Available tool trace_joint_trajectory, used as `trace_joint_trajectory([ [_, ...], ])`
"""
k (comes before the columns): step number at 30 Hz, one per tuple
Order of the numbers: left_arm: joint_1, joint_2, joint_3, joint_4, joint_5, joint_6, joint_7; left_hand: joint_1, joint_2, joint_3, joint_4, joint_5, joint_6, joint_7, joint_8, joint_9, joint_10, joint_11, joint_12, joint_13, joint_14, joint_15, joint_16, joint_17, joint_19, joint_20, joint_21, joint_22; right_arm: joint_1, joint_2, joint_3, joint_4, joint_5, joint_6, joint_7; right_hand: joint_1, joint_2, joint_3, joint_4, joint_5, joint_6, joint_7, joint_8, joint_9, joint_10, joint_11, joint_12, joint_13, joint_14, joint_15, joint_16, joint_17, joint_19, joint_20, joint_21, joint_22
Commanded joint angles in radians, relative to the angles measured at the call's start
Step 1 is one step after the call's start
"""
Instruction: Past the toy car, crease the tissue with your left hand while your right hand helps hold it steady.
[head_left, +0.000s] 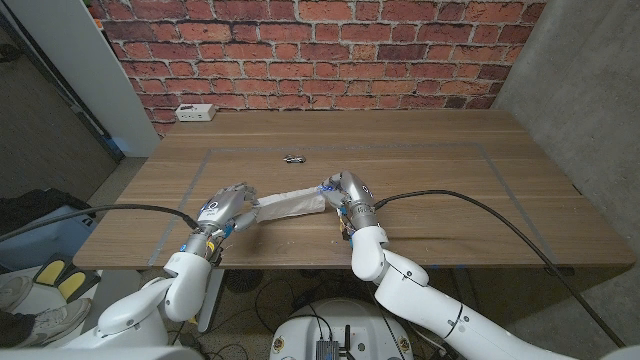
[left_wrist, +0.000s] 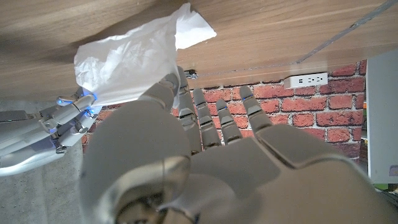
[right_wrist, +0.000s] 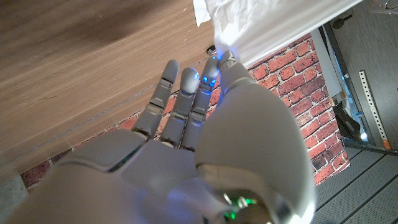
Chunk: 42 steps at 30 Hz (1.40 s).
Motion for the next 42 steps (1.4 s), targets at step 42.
trace_joint_trajectory([
  [42,-0.398,-0.012,0.24,0.137,0.175,0.096,-0.166,-0.077,-0.022,-0.012,0.032,-0.034,-0.002,-0.143,-0.04,-0.02,0.037,-0.034,-0.015,0.0,0.031,-0.043,0.006,0.009,0.013,-0.018,0.029,0.003,0.184,0.039,0.0,0.21,0.054,0.09,0.094,-0.017,-0.007,0.023,0.004,-0.007,0.06,0.044,-0.015,0.01,-0.028,-0.024,0.016,-0.008,-0.017,-0.117,0.012,-0.005,-0.029,0.0,0.06,-0.006],
])
